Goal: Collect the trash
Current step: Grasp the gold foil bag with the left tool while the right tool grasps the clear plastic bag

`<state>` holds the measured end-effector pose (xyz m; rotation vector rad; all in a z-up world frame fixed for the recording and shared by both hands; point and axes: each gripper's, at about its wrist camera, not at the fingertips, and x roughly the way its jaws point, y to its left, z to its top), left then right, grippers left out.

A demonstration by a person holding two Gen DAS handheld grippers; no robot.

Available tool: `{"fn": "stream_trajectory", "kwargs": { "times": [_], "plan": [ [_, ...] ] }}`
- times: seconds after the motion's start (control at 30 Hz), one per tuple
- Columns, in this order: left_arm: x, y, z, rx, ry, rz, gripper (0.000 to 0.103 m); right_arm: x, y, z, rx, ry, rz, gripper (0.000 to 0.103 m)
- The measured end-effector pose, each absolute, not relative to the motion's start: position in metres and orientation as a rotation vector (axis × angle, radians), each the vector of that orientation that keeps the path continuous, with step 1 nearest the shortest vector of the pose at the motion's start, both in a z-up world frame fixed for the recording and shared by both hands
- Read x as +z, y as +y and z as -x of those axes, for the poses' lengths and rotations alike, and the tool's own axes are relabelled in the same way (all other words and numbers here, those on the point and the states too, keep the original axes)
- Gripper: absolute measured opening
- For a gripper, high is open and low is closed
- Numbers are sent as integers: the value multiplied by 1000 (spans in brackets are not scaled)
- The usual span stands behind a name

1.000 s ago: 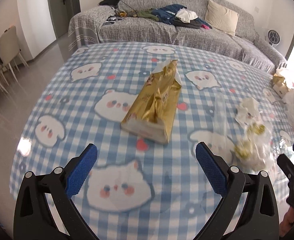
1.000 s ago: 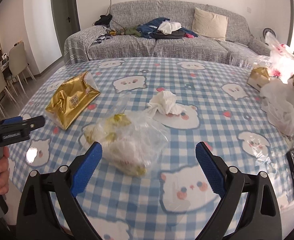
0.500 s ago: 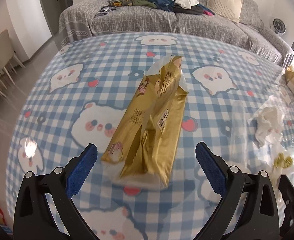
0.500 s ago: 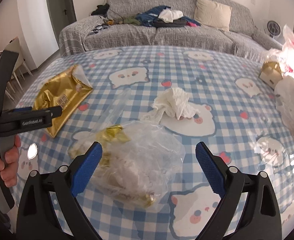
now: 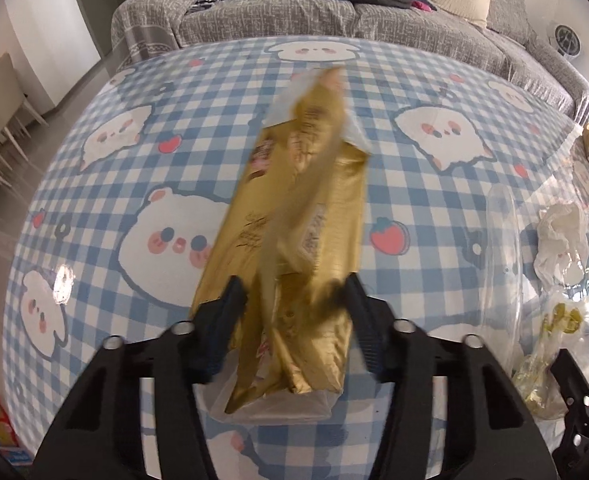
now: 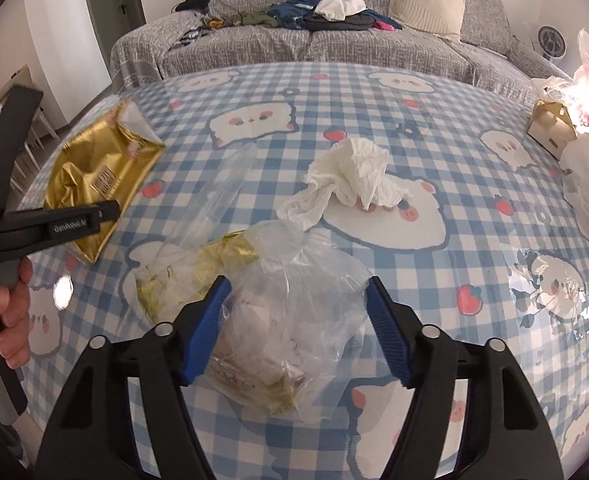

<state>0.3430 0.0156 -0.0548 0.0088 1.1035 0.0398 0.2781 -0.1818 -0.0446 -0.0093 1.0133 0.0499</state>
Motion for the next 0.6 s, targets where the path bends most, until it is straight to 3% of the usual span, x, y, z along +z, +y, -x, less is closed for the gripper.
{"fn": "stream_trajectory", "kwargs": {
  "times": [0.13, 0.23, 0.3, 0.6],
  "plan": [
    [-55, 9, -341, 44, 1102, -28, 21, -50, -183, -278, 41, 1022, 11, 58],
    [-54, 11, -340, 50, 1094, -29, 13, -52, -182, -278, 42, 1024, 12, 50],
    [-52, 13, -339, 48, 1088, -19, 9, -52, -182, -278, 51, 1023, 11, 43],
    [-43, 19, -326, 32, 1056, 3, 5, -45, -181, -273, 53, 985, 14, 34]
  ]
}}
